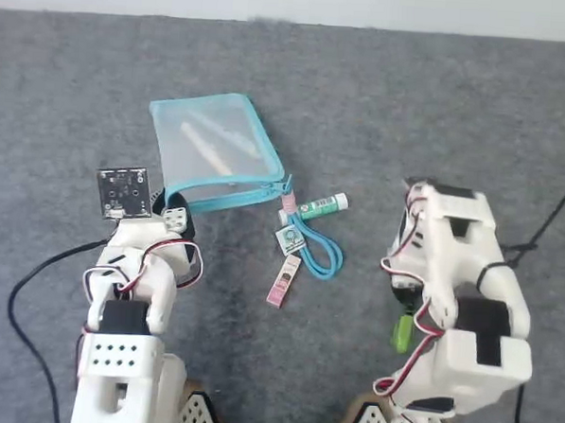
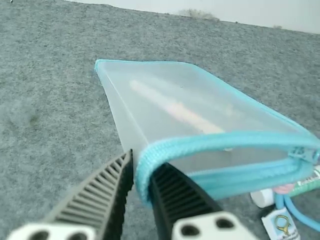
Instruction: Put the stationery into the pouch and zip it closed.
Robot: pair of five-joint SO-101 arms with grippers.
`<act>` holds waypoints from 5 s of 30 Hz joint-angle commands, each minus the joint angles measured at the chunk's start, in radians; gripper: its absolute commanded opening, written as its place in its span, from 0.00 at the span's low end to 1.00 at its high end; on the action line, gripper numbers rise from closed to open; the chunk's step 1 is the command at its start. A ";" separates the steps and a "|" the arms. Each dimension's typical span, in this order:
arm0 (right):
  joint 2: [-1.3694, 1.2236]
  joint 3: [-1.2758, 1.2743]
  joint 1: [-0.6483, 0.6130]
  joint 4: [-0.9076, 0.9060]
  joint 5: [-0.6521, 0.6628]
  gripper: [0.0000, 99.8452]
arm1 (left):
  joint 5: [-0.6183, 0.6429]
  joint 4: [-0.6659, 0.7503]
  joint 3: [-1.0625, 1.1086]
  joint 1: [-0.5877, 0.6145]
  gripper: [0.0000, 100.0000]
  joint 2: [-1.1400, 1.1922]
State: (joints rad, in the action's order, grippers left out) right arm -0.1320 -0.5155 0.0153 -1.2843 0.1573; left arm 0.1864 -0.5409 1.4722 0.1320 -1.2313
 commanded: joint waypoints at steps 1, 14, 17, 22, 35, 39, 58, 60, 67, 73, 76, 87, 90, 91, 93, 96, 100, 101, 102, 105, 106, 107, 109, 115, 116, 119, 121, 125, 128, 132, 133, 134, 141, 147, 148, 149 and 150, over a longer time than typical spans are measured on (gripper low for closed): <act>0.001 0.169 -0.002 0.025 0.000 0.02 | -0.011 0.037 -0.025 -0.008 0.01 -0.003; 0.001 0.321 -0.277 0.016 0.000 0.15 | -0.011 0.037 -0.022 -0.008 0.01 -0.003; 0.001 0.285 -0.274 0.019 0.000 0.24 | -0.011 0.037 -0.022 -0.009 0.01 -0.003; 0.002 0.206 -0.275 0.030 0.009 0.26 | -0.011 0.037 -0.022 -0.009 0.01 -0.003; -0.001 0.048 -0.318 0.151 0.040 0.11 | -0.011 0.037 -0.022 -0.009 0.01 -0.003; -0.001 0.009 -0.291 0.185 0.041 0.03 | -0.011 0.037 -0.022 -0.008 0.01 -0.003; 0.427 0.247 -0.249 -0.403 0.170 0.01 | -0.012 0.037 -0.021 -0.008 0.01 -0.003; 0.544 0.247 -0.309 -0.456 0.170 0.01 | -0.012 0.037 -0.021 -0.009 0.01 -0.003; 0.673 0.253 -0.581 -0.501 0.132 0.01 | -0.012 0.037 -0.021 -0.009 0.01 -0.003; 0.501 0.350 -0.725 -0.490 0.126 0.01 | -0.012 0.037 -0.021 -0.009 0.01 -0.003; 0.375 0.451 -0.723 -0.495 0.124 0.01 | -0.012 0.037 -0.021 -0.009 0.01 -0.003; 0.007 0.818 -0.722 -0.510 0.077 0.01 | -0.012 0.037 -0.021 -0.009 0.01 -0.003; -0.065 0.921 -0.704 -0.506 0.075 0.01 | -0.012 0.037 -0.021 -0.009 0.01 -0.003; -0.090 0.962 -0.693 -0.504 0.075 0.01 | -0.012 0.037 -0.021 -0.009 0.01 -0.003; -0.142 1.048 -0.668 -0.492 0.057 0.01 | -0.012 0.037 -0.021 -0.009 0.01 -0.003; -0.217 1.157 -0.650 -0.444 0.026 0.01 | -0.012 0.037 -0.021 -0.009 0.01 -0.003; -0.295 1.238 -0.673 -0.390 0.026 0.02 | -0.012 0.037 -0.021 -0.009 0.01 -0.003; -0.308 1.252 -0.687 -0.386 0.023 0.04 | -0.012 0.037 -0.021 -0.009 0.01 -0.003; -0.317 1.263 -0.697 -0.383 0.021 0.07 | -0.012 0.037 -0.021 -0.009 0.01 -0.003; -0.320 1.278 -0.713 -0.381 0.021 0.17 | -0.012 0.037 -0.019 -0.009 0.01 -0.003; -0.318 1.280 -0.710 -0.381 0.018 0.21 | -0.012 0.037 -0.019 -0.009 0.01 -0.003; -0.309 1.287 -0.705 -0.384 0.015 0.23 | -0.012 0.037 -0.019 -0.009 0.01 -0.003; -0.280 1.293 -0.680 -0.381 -0.029 0.25 | -0.012 0.037 -0.019 -0.009 0.01 -0.003; -0.139 1.293 -0.648 -0.406 -0.057 0.25 | -0.012 0.037 -0.019 -0.009 0.01 -0.003; -0.117 1.293 -0.648 -0.424 -0.041 0.25 | -0.012 0.037 -0.019 -0.009 0.01 -0.003; -0.050 1.293 -0.647 -0.476 -0.014 0.25 | -0.012 0.037 -0.019 -0.009 0.01 -0.003; -0.002 1.289 -0.625 -0.507 -0.003 0.25 | -0.012 0.037 -0.019 -0.008 0.01 -0.003; 0.116 1.160 -0.538 -0.504 0.023 0.25 | -0.012 0.035 -0.019 -0.008 0.01 -0.003; 0.220 0.954 -0.479 -0.453 0.038 0.25 | -0.012 0.035 -0.019 -0.008 0.01 -0.003; 0.326 0.531 -0.449 -0.229 0.041 0.25 | -0.012 0.035 -0.021 -0.008 0.01 -0.003; 0.335 0.423 -0.449 -0.147 0.037 0.25 | -0.012 0.035 -0.021 -0.008 0.01 -0.003; 0.337 0.334 -0.449 -0.064 0.032 0.25 | -0.012 0.035 -0.021 -0.008 0.01 -0.003; 0.254 0.138 -0.450 0.318 -0.322 0.25 | -0.012 0.035 -0.021 -0.008 0.01 -0.003; 0.070 0.238 -0.450 0.418 -0.578 0.25 | -0.012 0.035 -0.021 -0.008 0.01 -0.003; 0.035 0.262 -0.450 0.415 -0.608 0.25 | -0.012 0.035 -0.021 -0.008 0.01 -0.003; -0.001 0.285 -0.449 0.410 -0.638 0.25 | -0.012 0.035 -0.021 -0.009 0.01 -0.003; -0.038 0.310 -0.447 0.410 -0.671 0.25 | -0.012 0.035 -0.021 -0.009 0.01 -0.003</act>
State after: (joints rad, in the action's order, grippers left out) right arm -0.1197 -0.3084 -0.4465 -0.8945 -0.4212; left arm 0.1818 -0.5409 1.4722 0.1320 -1.2313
